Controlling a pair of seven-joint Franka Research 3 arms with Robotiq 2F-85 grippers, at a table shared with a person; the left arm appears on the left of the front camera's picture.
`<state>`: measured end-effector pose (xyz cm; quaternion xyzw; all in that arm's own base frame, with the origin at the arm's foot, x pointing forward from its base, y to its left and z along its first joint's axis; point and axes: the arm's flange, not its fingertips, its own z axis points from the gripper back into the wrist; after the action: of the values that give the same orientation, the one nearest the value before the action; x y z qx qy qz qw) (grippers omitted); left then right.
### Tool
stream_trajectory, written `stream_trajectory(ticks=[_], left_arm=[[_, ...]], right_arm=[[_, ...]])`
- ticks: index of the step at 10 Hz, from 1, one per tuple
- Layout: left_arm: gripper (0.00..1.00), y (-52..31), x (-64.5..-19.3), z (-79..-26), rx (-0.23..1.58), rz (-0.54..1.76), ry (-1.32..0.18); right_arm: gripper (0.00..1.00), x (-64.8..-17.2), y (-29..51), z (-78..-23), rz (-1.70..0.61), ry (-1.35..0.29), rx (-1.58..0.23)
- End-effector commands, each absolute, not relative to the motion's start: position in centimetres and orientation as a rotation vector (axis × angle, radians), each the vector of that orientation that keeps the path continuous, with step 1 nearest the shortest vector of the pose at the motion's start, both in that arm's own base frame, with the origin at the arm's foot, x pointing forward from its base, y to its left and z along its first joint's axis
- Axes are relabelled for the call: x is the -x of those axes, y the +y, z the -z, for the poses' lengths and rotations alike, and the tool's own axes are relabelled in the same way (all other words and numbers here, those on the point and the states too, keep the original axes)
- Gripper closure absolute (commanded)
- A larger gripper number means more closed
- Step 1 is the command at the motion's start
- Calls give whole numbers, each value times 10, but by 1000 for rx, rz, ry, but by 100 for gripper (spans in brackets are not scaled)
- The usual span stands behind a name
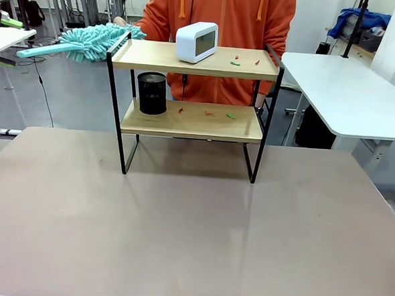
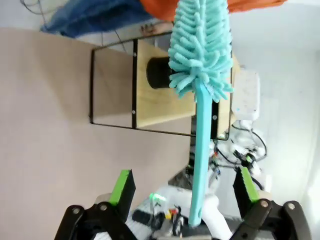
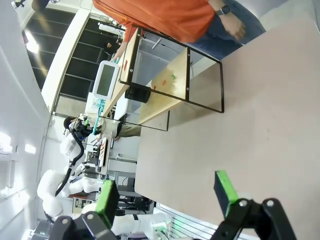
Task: Clean the shelf.
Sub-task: Pick up the Duster from the human.
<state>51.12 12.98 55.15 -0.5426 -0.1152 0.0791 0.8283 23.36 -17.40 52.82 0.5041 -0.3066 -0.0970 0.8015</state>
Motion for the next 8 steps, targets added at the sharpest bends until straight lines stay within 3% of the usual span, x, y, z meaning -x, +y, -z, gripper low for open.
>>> stream_trajectory(ticks=[1, 3, 8], left_arm=[[0, 131, -541, -560, 1279, -136, -134], [0, 123, -557, -546, 1384, -116, -82], [0, 112, -554, -535, 1412, -70, -40]], right_arm=[[0, -237, -175, -532, 184, -684, -1087], [0, -237, -175, -532, 184, -684, -1087], [0, -237, -175, -532, 184, -684, -1087]])
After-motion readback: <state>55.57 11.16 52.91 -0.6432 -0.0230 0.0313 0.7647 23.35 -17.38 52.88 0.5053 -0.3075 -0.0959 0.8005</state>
